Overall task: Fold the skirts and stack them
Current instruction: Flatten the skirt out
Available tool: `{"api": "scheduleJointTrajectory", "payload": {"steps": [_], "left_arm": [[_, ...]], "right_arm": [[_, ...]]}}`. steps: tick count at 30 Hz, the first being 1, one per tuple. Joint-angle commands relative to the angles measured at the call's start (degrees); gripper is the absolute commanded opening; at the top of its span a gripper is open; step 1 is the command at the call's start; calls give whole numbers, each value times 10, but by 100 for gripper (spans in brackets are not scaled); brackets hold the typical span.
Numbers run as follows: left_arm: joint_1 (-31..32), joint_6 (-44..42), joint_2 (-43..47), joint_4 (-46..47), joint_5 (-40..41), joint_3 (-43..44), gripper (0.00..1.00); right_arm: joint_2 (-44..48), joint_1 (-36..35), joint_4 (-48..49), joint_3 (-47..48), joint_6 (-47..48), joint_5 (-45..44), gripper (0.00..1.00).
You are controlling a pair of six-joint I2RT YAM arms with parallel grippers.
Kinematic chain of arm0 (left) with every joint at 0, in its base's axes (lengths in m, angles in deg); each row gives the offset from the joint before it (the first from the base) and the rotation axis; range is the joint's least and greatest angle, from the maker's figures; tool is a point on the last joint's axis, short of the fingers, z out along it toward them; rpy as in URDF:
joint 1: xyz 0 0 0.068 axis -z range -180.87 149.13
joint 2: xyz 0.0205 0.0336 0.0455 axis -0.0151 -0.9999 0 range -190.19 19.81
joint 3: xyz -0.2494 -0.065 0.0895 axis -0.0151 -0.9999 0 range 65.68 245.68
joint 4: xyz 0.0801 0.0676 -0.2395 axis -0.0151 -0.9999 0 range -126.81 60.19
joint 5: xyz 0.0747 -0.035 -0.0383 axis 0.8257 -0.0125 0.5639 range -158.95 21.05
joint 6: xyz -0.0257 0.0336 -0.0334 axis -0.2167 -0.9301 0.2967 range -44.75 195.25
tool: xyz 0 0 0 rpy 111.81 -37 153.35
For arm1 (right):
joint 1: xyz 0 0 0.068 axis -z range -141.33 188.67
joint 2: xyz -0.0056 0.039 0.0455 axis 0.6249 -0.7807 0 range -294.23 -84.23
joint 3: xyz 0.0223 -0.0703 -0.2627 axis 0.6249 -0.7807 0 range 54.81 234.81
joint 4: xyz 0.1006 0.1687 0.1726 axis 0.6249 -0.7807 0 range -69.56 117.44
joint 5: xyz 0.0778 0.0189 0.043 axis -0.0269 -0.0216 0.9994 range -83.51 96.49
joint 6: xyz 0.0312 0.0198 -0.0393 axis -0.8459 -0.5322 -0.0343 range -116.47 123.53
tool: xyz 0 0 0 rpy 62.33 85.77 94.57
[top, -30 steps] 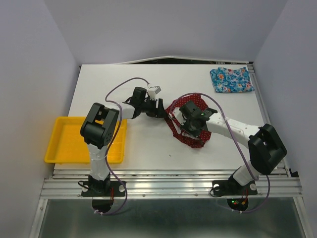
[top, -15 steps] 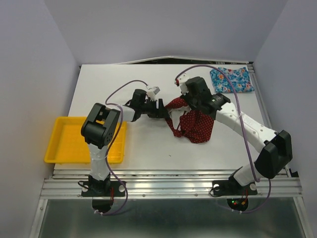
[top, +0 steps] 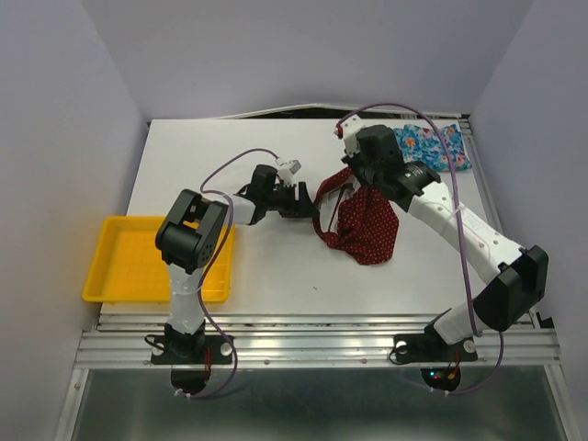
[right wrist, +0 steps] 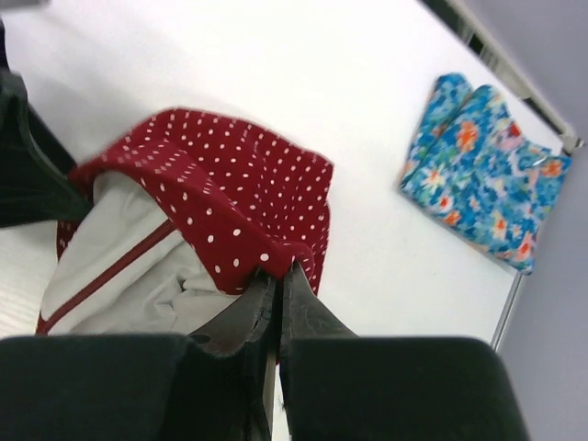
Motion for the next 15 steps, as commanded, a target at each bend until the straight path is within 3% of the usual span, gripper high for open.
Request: {"api": "scheduleJointTrajectory", "payload": {"steps": [1,9,15], "left_arm": [[3,5,-28,-32,25,16,70],[17,29,-63,-18,-22,57,66],[29,41,-64,-24,-7,49,64]], "right_arm": [[11,17,29,74,-10,-6,1],[11,23,35,106,-34,28,1],[4,36,60,126,-38,1,1]]}}
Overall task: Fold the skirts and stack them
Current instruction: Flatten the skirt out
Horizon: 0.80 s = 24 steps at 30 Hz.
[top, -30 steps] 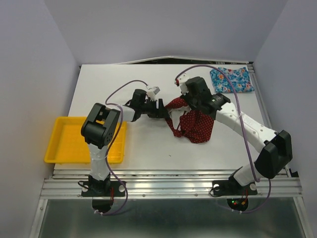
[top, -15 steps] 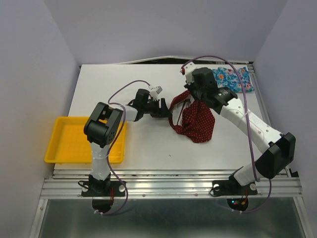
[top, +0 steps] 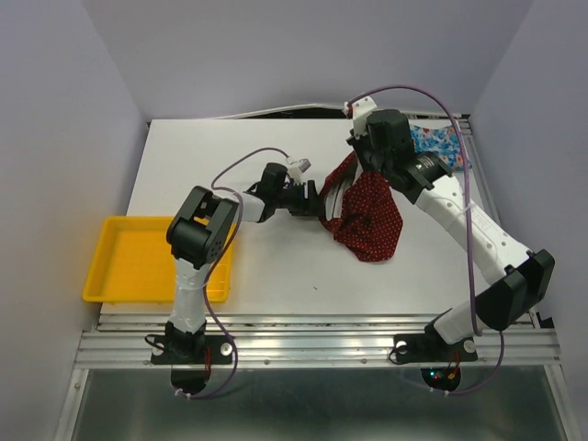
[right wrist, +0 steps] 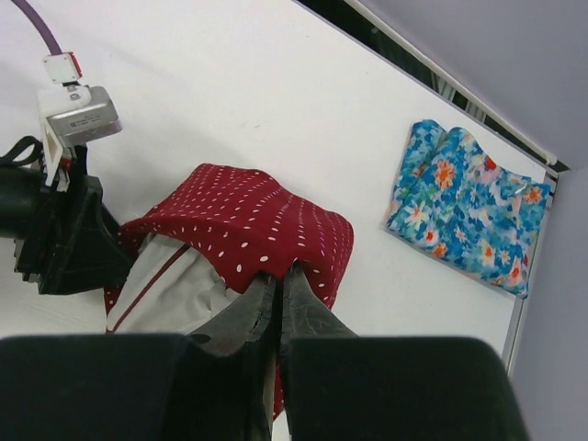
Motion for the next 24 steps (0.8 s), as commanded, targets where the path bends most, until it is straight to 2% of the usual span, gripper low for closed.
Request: {"api": "scheduleJointTrajectory", "payload": {"steps": [1,3,4,5,6,7,8,10,13,16,17,18,19,20,21,24], "left_arm": [[7,2,-10,-40,18,-13,62],[6,-31,-7,-90,34,5,52],[4,-54,4,-148,58,32,32],[0,-99,15,-176,79,45,23],[-5,-120,41,-203,121,59,6],[-14,-140,55,-229,138,75,0],[-36,-160,68,-289,155,115,0],[-60,-221,99,-344,187,163,0],[-88,-297,114,-459,243,292,0],[-89,-407,113,-585,306,488,0],[-89,-422,111,-603,323,525,0],[-89,-439,106,-621,348,597,0],[-89,-459,102,-642,363,597,0],[-89,-472,100,-674,375,653,0],[-89,-499,102,-687,386,673,0],[-89,-542,139,-709,421,680,0]], "right_arm": [[2,21,53,63,-16,-18,1],[0,35,60,76,-14,-20,1],[1,42,66,83,-5,-20,1],[4,50,70,83,3,-20,1],[12,72,73,81,21,-17,1],[12,86,75,78,30,-13,1],[20,100,75,73,36,-8,1],[33,147,75,69,55,1,1],[47,175,75,55,75,11,1],[62,186,79,37,88,9,1],[66,192,82,34,91,8,1],[66,200,85,33,97,8,1],[65,205,88,34,99,9,1],[63,211,90,37,101,10,1],[57,219,92,48,104,15,1],[49,224,91,67,114,23,1]]}}
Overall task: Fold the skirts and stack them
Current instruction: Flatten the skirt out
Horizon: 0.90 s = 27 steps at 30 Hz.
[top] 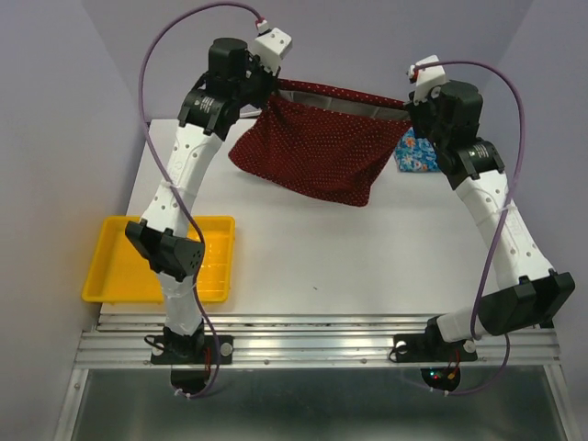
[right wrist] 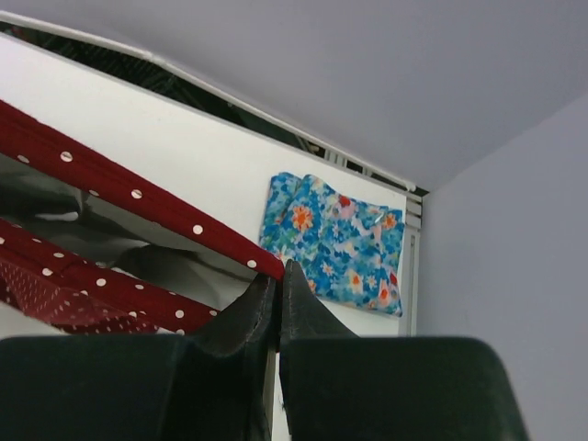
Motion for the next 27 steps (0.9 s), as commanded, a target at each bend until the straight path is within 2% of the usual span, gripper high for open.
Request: {"api": "scheduleJointTrajectory", "payload": {"steps": [1,5,7,12,16,19,23,26,27], "left_arm": [[-24,-115,67,-113,133,6,0],[-24,-113,158,-58,140,-126,0],[-22,-116,189,-66,122,-162,0],[-22,-103,203,-141,62,-177,0],[-22,-82,178,-193,24,-192,1],[-24,-59,142,-214,-2,-170,3],[-26,-26,93,-201,-19,-121,9],[-30,2,17,-159,29,-10,6],[-33,10,-34,-150,59,29,5]], "right_arm": [[12,37,30,39,36,-45,1],[17,37,2,54,40,-17,1],[16,37,-11,54,42,-10,1],[8,37,-86,63,43,61,1],[-20,37,-146,51,44,103,1],[-44,37,-130,44,30,105,1],[-97,37,-93,90,7,86,1],[-162,37,-5,130,-8,44,1],[-184,37,9,147,-11,38,1]]}}
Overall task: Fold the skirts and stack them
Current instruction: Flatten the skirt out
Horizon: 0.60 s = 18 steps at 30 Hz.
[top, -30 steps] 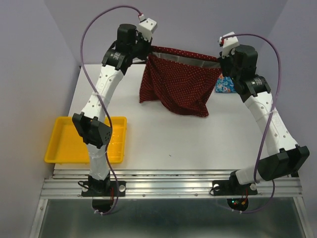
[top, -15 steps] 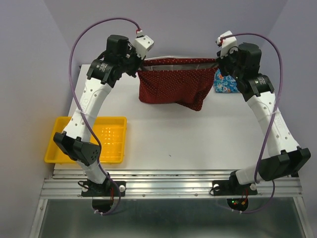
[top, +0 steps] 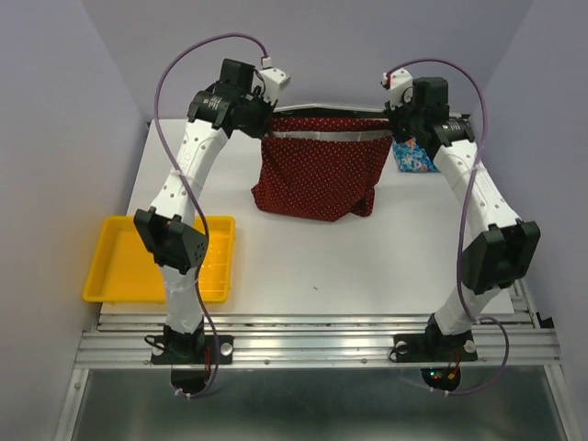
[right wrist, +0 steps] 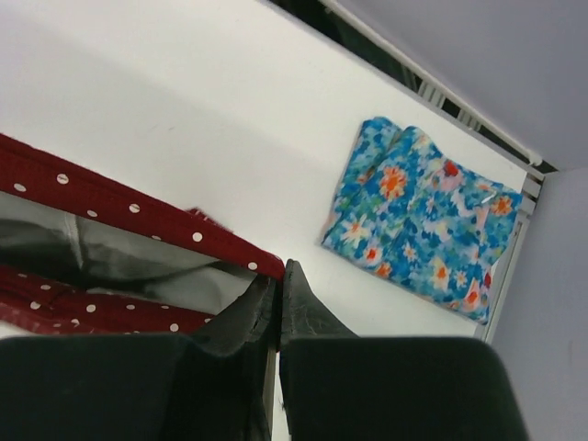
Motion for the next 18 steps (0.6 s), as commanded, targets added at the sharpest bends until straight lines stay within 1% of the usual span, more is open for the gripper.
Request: {"api": "scheduleJointTrajectory", "payload": {"steps": [1,2,3,4,5,6,7,8,9,10,11,12,13,14,15,16,17,18], "left_arm": [[-26,45,-95,49,93,149,4],[-28,48,-120,78,104,190,3],[-32,50,-150,106,134,243,1],[-33,50,-153,141,151,248,1],[-33,50,-150,234,167,223,1],[-35,47,-132,288,194,200,1],[-36,43,-121,338,207,179,4],[-38,40,-111,429,220,146,4],[-42,44,-104,463,229,143,4],[-46,49,-96,486,229,147,4],[-49,58,-94,513,228,165,4],[-55,84,-89,526,222,170,2],[-69,93,-69,542,197,165,2],[-74,99,-53,586,190,151,1],[-77,99,-36,616,186,99,1],[-81,87,-4,638,156,72,1],[-84,74,6,647,137,30,1],[-84,58,21,638,93,12,0]], "right_arm": [[-77,21,120,102,-28,-94,1],[-101,21,131,129,-31,-104,1],[-153,21,152,193,-37,-117,1],[-180,21,157,233,-37,-124,1],[-208,26,163,277,-44,-131,1],[-263,26,164,378,-44,-142,1],[-289,32,165,427,-40,-147,1],[-312,32,180,474,-37,-154,1],[-340,32,192,512,-33,-166,1],[-341,32,213,544,-32,-169,1],[-332,32,257,534,-41,-170,1],[-313,32,280,511,-46,-164,1],[-258,32,306,475,-52,-157,1],[-225,32,331,381,-61,-150,1],[-194,32,381,333,-63,-125,1],[-166,32,393,291,-64,-112,1],[-120,32,405,214,-64,-92,1],[-100,32,411,175,-58,-88,1]]}}
